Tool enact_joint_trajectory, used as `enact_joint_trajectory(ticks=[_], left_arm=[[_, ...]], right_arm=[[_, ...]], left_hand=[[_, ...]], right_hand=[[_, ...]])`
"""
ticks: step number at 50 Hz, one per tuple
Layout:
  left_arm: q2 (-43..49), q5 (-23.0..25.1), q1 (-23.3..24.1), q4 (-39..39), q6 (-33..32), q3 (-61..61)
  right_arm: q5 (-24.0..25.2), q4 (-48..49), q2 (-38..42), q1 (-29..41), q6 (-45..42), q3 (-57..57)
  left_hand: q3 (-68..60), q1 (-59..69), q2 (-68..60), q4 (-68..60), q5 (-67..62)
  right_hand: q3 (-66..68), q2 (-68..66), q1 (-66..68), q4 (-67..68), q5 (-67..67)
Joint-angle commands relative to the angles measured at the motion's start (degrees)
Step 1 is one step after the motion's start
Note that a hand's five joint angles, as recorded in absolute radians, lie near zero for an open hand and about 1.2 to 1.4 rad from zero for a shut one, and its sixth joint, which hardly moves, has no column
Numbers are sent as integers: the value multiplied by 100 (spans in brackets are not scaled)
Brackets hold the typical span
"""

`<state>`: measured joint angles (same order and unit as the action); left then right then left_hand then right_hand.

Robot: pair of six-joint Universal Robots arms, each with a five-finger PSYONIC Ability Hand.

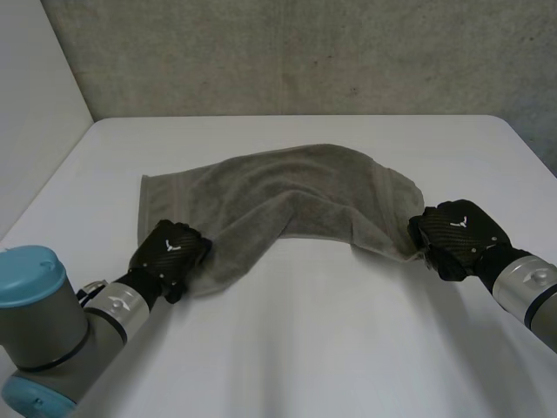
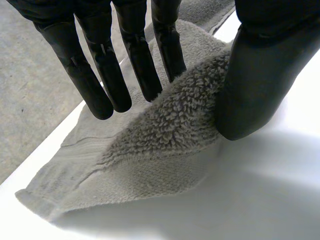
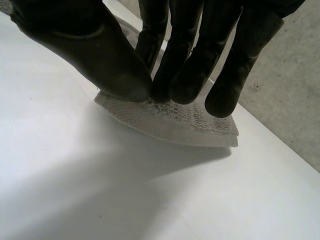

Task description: Fold the towel.

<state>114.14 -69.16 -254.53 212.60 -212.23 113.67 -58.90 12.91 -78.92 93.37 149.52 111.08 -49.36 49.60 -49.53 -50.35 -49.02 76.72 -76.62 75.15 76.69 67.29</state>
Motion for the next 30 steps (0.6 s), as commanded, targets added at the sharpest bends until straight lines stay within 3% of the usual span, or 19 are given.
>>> enact_joint_trajectory(ticks=[1, 3, 5, 10, 15, 18, 23, 30], left_arm=[[38, -28, 62, -8, -12, -73], [56, -132, 62, -17, -12, -90], [47, -229, 53, -17, -12, -108], [-164, -564, 0, -25, 50, -126], [-1192, -722, -114, -69, 190, -46], [-1860, -722, -211, -122, 656, -20], [-2825, -661, -237, -490, 1919, 41], [-3073, -546, -387, -1019, 2142, 244]], right_arm=[[-7, 10, 0, -3, -2, 10], [-16, 36, 0, -30, 7, 10], [-25, 53, -9, -47, 15, 1], [-271, 45, -150, -74, 200, -131], [-710, -165, -1272, -249, 708, -622], [-710, -316, -1521, -355, 824, -772], [-632, -1569, -1872, -855, 930, -1439], [-500, -2292, -1899, -1119, 553, -1590]], left_hand=[[-139, 115, -123, -40, 827], [-2330, 2306, -2314, -2231, -1365], [-3057, 3033, -3040, -2958, -2091], [-3064, 3040, -3047, -2965, -2098], [-3064, 3040, -3047, -2965, -2098], [-3064, 3040, -3047, -2965, -2098], [-3064, 3040, -3047, -2965, -2098], [-3064, 3040, -3047, -2965, -2098]], right_hand=[[328, -338, 485, 331, 271], [328, -338, 485, 331, 271], [328, -338, 485, 331, 271], [328, -338, 485, 331, 271], [328, -338, 485, 331, 271], [328, -338, 485, 331, 271], [328, -338, 485, 331, 271], [328, -338, 485, 331, 271]])
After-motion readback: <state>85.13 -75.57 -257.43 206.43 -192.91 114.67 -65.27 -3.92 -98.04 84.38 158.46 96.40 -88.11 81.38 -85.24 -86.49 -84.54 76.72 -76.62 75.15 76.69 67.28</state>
